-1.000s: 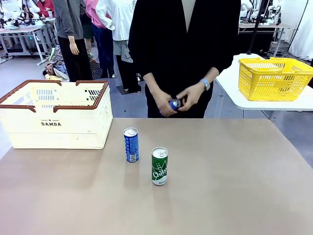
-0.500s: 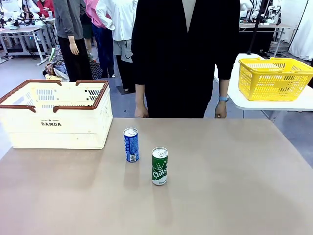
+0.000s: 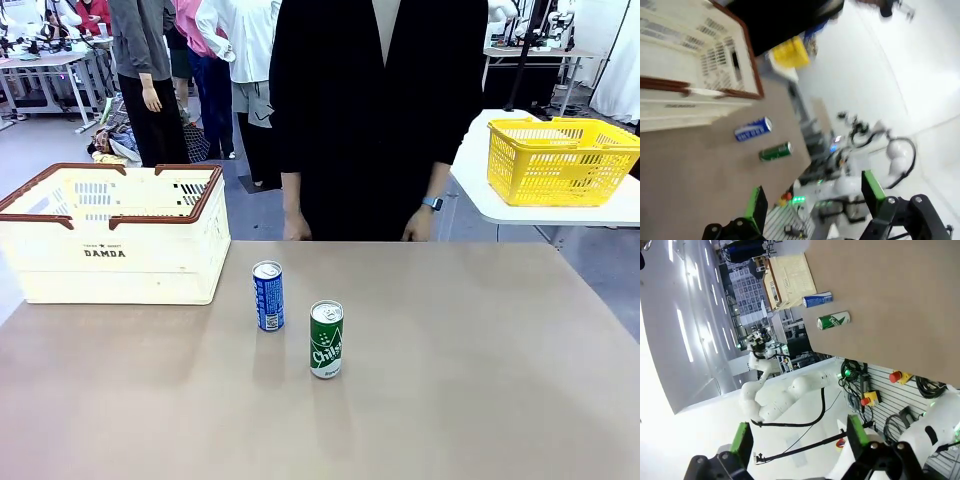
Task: Place the drinks into the Shopping basket.
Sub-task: Pick up one drink and place it into the Shopping basket.
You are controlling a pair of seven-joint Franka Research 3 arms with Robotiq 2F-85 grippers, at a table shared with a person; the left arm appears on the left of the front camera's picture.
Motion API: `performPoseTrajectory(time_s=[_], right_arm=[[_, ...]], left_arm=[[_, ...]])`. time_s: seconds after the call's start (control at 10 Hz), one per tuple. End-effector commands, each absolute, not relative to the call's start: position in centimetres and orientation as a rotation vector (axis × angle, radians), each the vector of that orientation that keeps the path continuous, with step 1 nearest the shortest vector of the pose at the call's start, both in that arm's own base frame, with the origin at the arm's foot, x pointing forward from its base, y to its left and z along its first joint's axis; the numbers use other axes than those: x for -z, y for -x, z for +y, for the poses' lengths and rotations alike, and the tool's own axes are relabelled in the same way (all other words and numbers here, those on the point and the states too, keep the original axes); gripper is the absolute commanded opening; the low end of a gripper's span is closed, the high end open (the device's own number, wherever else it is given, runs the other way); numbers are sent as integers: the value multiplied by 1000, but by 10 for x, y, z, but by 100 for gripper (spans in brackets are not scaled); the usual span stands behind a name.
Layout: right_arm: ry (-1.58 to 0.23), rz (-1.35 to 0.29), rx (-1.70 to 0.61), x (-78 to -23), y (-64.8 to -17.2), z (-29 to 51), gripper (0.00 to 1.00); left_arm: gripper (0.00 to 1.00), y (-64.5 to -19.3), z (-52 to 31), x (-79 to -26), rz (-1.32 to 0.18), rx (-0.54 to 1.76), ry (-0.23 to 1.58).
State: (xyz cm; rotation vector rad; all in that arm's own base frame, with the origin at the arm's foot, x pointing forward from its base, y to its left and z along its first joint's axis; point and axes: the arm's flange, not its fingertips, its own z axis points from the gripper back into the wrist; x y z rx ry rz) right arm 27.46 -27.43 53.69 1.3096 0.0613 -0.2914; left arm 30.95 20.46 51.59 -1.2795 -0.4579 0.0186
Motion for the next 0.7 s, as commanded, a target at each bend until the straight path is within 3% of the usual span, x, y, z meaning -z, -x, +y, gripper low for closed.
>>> performPoseTrajectory(time_s=[0.0, 0.2, 0.5, 0.6], right_arm=[[-1311, 70, 293, -543, -275, -273, 100], [-1311, 70, 293, -543, -275, -273, 100], [-1311, 70, 293, -543, -275, -273, 100], [-1311, 70, 293, -543, -275, -273, 100]], left_arm=[[100, -344, 89, -585, -247, 257, 1037], [100, -371, -35, -604, -191, 340, 622], [100, -374, -168, -551, -155, 443, 279], [100, -372, -187, -537, -155, 504, 326]])
